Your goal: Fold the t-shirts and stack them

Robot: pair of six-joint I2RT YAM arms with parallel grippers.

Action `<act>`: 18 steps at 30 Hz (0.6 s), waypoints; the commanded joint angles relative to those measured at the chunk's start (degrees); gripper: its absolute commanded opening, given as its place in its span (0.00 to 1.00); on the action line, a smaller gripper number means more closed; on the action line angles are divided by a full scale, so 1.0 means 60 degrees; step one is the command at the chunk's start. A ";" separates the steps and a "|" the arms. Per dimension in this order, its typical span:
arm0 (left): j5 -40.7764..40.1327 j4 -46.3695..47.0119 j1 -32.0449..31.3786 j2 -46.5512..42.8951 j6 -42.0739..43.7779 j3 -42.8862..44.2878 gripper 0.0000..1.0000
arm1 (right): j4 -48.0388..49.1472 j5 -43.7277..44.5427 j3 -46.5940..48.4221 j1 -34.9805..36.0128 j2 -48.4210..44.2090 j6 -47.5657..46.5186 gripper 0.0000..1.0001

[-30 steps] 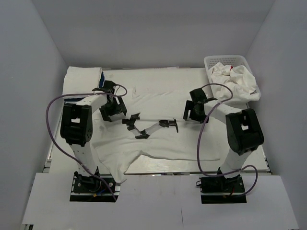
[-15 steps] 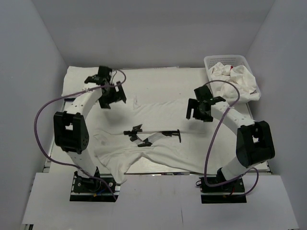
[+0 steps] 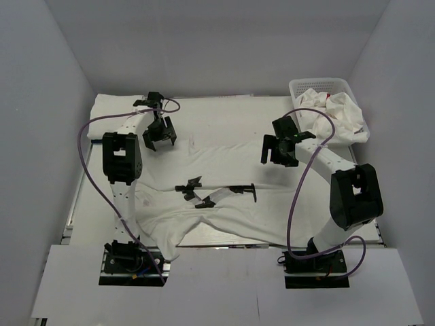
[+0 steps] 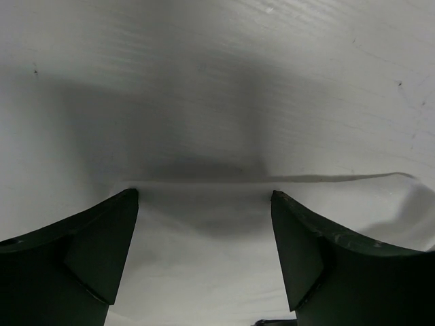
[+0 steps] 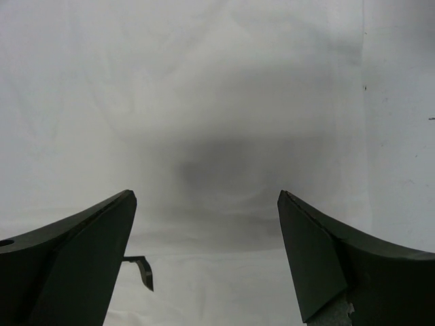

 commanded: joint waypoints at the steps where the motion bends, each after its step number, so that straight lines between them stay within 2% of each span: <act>1: 0.0754 0.0175 0.0098 -0.0581 0.0086 -0.0074 0.88 | -0.0046 0.0194 0.0367 0.0005 0.0052 -0.0242 0.90; 6: 0.0873 0.0570 0.0098 -0.0698 0.0086 -0.1201 0.79 | 0.0041 0.0341 0.0236 0.0019 -0.0036 -0.0213 0.90; 10: 0.0668 0.1010 0.0010 -0.0582 0.0086 -0.1598 0.76 | 0.0012 0.0283 0.0294 0.0019 -0.0094 -0.0212 0.90; 13: 0.0901 0.1010 -0.0077 -0.0303 0.0086 -0.1102 0.55 | 0.0071 0.0297 0.0207 0.0034 -0.0182 -0.0125 0.90; 15: 0.1018 0.0907 -0.0077 -0.0171 0.0086 -0.0881 0.35 | 0.0100 0.0297 0.0163 0.0005 -0.0313 -0.0125 0.90; 16: 0.1019 0.0907 -0.0077 -0.0171 0.0086 -0.0706 0.07 | 0.0129 0.0311 0.0148 0.0034 -0.0285 -0.0139 0.90; 17: 0.1019 0.1009 -0.0077 -0.0316 0.0086 -0.0603 0.00 | 0.0129 0.0283 0.0075 0.0020 -0.0386 -0.0154 0.90; 18: 0.1019 0.1140 -0.0077 -0.0404 0.0086 -0.0515 0.00 | 0.0231 0.0224 0.0060 0.0019 -0.0402 -0.0111 0.90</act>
